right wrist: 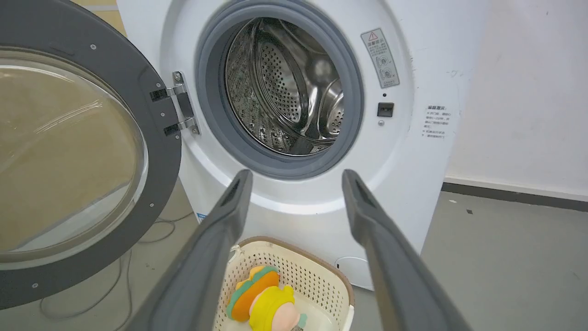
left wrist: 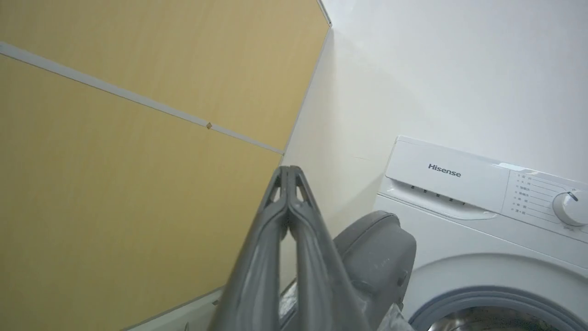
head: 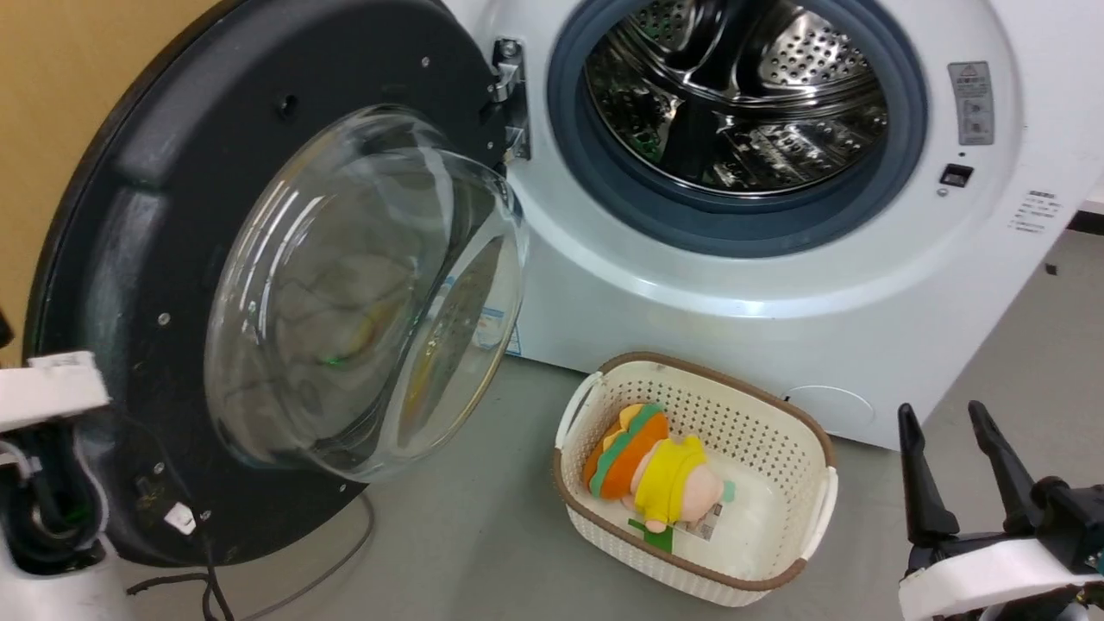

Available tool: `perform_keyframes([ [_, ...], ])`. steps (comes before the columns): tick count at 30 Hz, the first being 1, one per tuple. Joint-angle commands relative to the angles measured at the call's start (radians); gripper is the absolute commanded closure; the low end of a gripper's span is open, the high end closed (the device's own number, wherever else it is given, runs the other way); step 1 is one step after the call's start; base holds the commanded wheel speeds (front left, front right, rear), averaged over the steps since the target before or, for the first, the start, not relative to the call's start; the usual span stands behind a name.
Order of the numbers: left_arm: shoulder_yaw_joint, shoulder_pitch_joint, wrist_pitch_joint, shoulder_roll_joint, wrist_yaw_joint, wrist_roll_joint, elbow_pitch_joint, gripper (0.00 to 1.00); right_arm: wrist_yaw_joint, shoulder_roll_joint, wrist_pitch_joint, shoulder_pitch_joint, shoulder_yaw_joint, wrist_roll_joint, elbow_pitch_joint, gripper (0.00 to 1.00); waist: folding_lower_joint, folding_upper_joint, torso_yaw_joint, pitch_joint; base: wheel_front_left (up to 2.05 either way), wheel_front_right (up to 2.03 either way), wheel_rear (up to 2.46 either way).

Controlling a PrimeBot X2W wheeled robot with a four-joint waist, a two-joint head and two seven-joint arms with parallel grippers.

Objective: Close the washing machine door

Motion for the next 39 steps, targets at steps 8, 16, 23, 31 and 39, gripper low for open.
perform_keyframes([
  [8, 0.131, -0.043, 0.024, 0.028, -0.008, -0.153, 0.122, 1.0, 0.0, 0.003, -0.022, -0.007, -0.015, 0.015, 0.003, 0.0, 0.0, 0.0, 0.034, 0.008, 0.0, 0.0, 0.0],
  [16, 0.197, -0.043, 0.129, 0.029, -0.017, -0.309, 0.303, 1.0, 0.001, 0.003, -0.039, -0.008, -0.027, 0.025, 0.006, 0.0, 0.0, 0.0, 0.058, 0.014, 0.0, 0.0, 0.0],
  [23, 0.219, -0.043, 0.229, 0.031, -0.033, -0.431, 0.448, 1.0, 0.001, 0.004, -0.053, -0.013, -0.036, 0.031, 0.004, 0.0, 0.0, 0.0, 0.072, 0.029, 0.0, 0.0, 0.0],
  [31, 0.204, -0.017, 0.378, 0.027, -0.044, -0.605, 0.472, 1.0, 0.001, 0.004, -0.07, -0.018, -0.049, 0.039, 0.002, 0.0, 0.0, 0.0, 0.09, 0.045, 0.0, 0.0, 0.0],
  [39, 0.13, 0.074, 0.5, 0.011, -0.053, -0.739, 0.397, 1.0, 0.001, 0.004, -0.086, -0.022, -0.062, 0.054, 0.005, 0.0, 0.0, 0.0, 0.118, 0.052, 0.0, 0.0, 0.0],
])
